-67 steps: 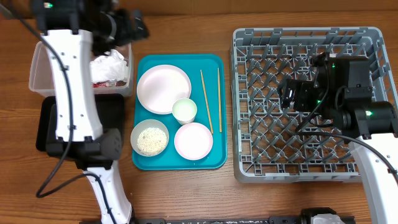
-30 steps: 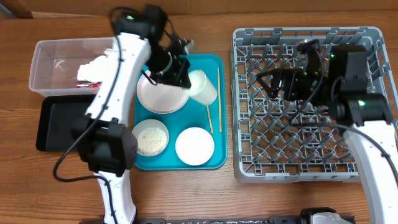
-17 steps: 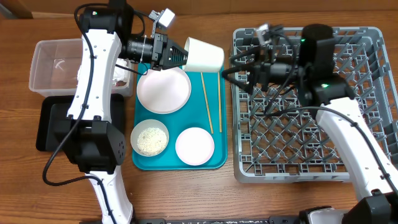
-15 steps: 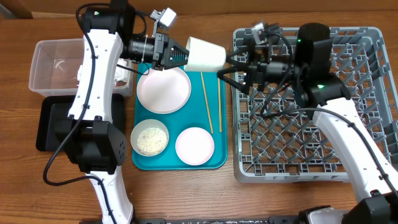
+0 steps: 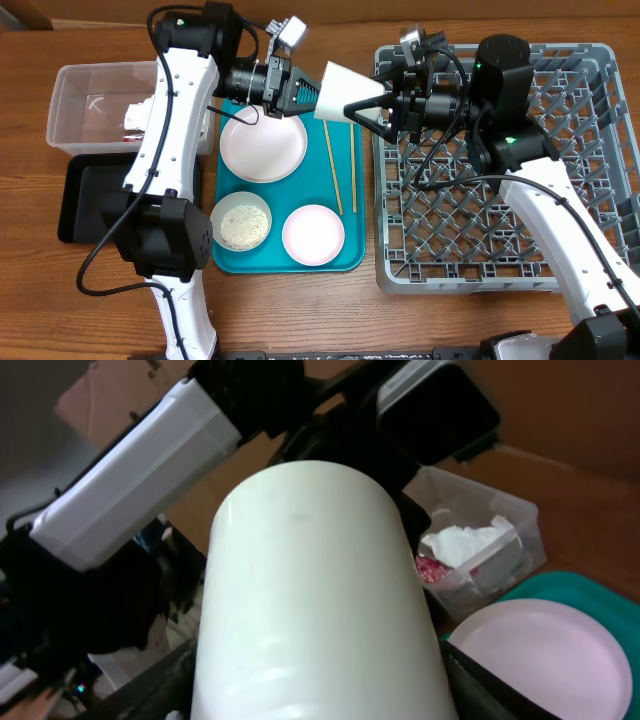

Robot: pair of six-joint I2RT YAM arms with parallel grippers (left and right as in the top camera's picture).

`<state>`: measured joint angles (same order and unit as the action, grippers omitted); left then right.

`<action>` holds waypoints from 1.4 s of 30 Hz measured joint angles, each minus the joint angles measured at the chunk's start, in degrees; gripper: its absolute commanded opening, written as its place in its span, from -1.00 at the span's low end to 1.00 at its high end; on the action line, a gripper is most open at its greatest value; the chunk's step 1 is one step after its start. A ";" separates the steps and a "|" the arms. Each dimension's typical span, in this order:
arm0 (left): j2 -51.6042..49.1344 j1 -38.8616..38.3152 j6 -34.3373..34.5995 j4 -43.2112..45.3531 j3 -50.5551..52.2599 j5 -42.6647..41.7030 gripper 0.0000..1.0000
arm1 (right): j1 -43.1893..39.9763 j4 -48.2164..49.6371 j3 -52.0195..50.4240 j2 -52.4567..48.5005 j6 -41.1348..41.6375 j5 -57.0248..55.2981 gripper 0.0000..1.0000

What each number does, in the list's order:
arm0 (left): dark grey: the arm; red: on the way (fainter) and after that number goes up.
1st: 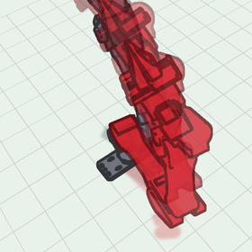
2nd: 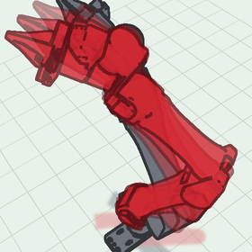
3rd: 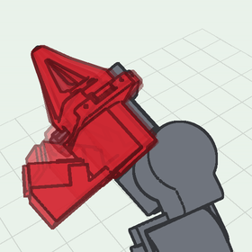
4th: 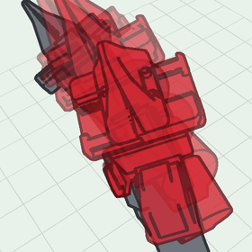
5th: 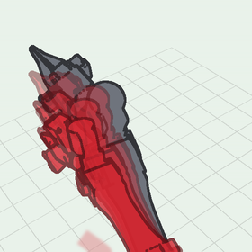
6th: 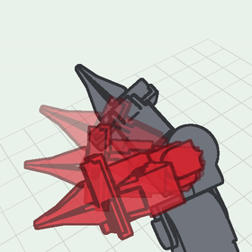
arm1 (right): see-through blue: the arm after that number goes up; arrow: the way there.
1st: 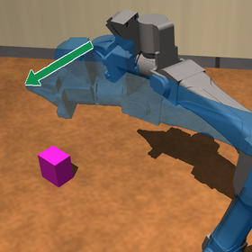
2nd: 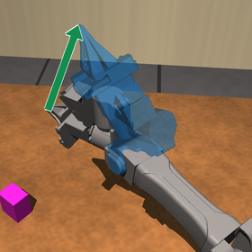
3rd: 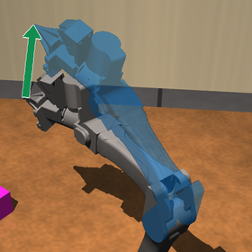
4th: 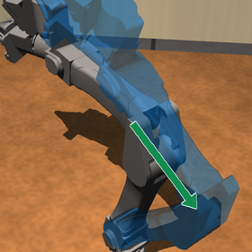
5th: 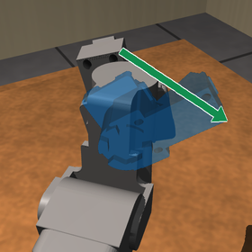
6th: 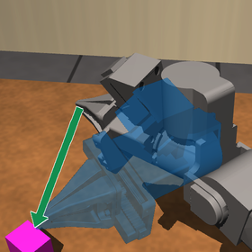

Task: Sort waste into correct bins and load items into the dishwasher
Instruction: 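Hand the white cup from left gripper to right gripper, then place the white cup upside down in the dish rack with right gripper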

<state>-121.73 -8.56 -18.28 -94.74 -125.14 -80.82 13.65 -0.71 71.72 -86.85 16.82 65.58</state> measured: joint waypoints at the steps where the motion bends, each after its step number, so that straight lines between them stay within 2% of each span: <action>1: 0.00 0.00 -0.02 -0.04 -0.02 0.02 -0.30 | 0.02 0.04 0.00 0.00 0.09 0.07 0.15; 4: 0.00 0.00 -0.15 0.00 -0.02 0.22 0.17 | 0.04 0.15 0.00 0.00 0.04 0.20 0.09; 5: 0.00 0.00 -0.02 -0.02 -0.02 0.26 0.25 | 0.07 0.13 0.00 0.00 0.04 0.20 0.04; 8: 0.00 0.04 0.11 0.28 -0.02 0.57 0.37 | -0.02 0.20 0.00 0.00 0.07 0.24 -0.10; 12: 0.00 1.22 0.55 2.69 -0.02 3.56 0.43 | -1.25 -1.86 0.04 0.00 1.66 -0.55 -0.12; 16: 0.00 5.25 2.54 6.60 -0.02 10.78 0.59 | -4.63 -10.80 0.22 0.00 4.07 -4.76 -0.12; 22: 0.00 10.56 6.47 12.52 -0.02 24.76 0.65 | -5.81 -27.52 0.24 0.55 5.40 -16.44 -0.12; 31: 0.00 9.62 12.61 18.53 -0.02 44.02 0.70 | -1.62 -53.92 0.28 10.47 6.03 -39.34 -0.10; 42: 0.00 7.08 14.14 20.65 -0.02 53.11 0.72 | 10.10 -76.50 0.31 13.62 15.10 -59.06 -0.10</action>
<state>-121.73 -1.48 -4.14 -74.08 -125.16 -27.70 23.75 -77.21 72.03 -73.23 31.92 6.52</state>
